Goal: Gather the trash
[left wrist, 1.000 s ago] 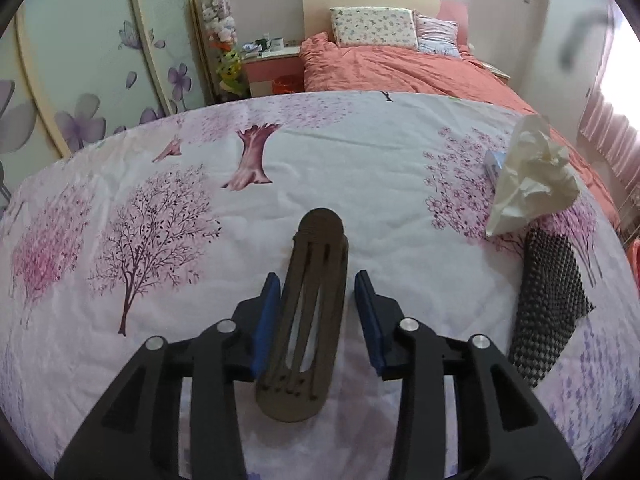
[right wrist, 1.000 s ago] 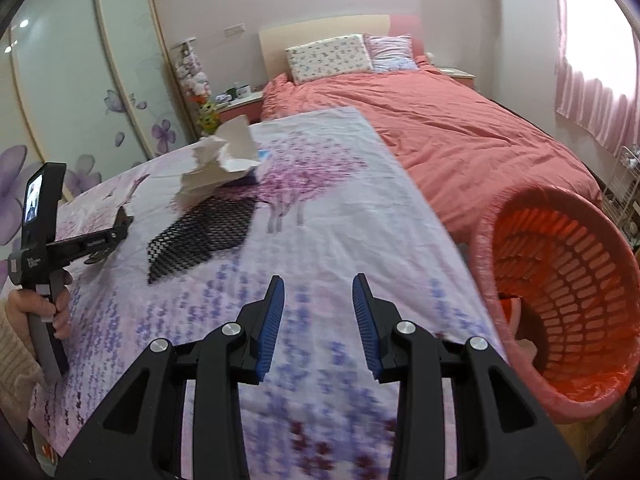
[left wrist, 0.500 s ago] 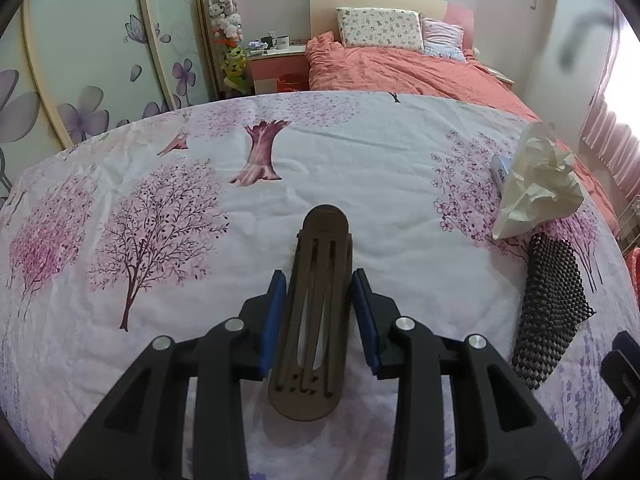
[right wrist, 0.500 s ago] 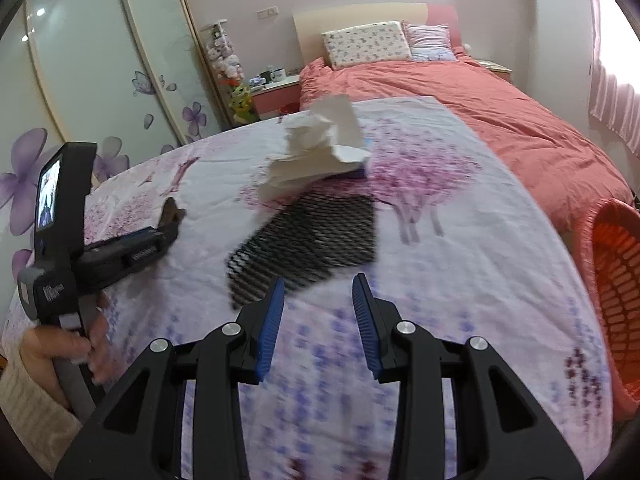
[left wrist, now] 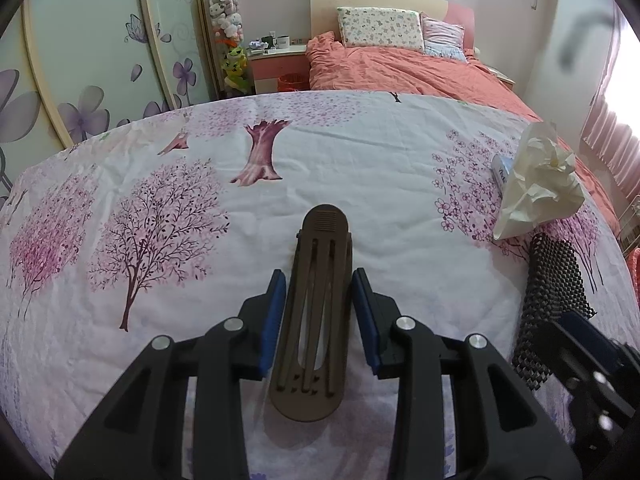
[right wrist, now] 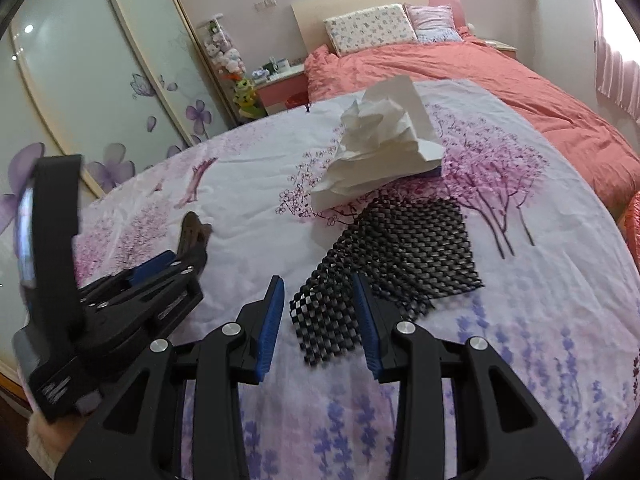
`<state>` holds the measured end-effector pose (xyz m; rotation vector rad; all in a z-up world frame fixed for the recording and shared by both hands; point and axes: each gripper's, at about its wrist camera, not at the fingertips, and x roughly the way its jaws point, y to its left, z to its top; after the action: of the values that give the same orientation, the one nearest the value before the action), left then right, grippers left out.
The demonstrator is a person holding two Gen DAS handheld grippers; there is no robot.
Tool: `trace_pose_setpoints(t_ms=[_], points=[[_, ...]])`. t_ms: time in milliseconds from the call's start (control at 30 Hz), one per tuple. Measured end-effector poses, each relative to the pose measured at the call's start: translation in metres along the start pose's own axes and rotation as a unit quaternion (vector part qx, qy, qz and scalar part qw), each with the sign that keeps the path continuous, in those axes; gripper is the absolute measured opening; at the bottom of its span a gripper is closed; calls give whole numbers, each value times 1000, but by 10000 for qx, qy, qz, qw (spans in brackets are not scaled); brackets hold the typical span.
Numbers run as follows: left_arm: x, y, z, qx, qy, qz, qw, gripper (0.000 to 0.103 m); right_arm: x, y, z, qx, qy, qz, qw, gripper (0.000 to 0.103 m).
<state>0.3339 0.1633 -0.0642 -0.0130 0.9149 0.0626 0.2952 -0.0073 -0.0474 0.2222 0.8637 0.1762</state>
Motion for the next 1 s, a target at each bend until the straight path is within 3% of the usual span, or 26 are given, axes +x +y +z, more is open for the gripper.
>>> trace_pose_setpoints(t_ms=[100,233,500,667,767,833,867,1000], points=[[0,0,0,-7,0,-6,10000,36,6,3,0,-135,56,-194,9997,34],[0,-1,0,-6,1,1,10000,36,1,-7,-2,-58,72,-213,9997,10],[0,0,0,-13,0,-2,10000,36,-39,-55,-8,220,-302,-569,9977,7],[-1,1,-1,-18,-1,8,10000,36,-52,-86,-8,432,-311,-872,9948,8],[-1,1,-1,-13,-1,14,10000,36,-57,-92,-8,553,-397,-798,9945,13],[-1,1,-1,-14,-1,13,10000,36,-59,-92,-6,585,-475,-718,9946,36],[-1,0,-1,-14,0,14,10000,36,-60,-93,-4,578,-516,-701,9945,40],[-1,1,-1,-10,0,19,10000,36,-64,-93,2,597,-775,-827,9918,49]])
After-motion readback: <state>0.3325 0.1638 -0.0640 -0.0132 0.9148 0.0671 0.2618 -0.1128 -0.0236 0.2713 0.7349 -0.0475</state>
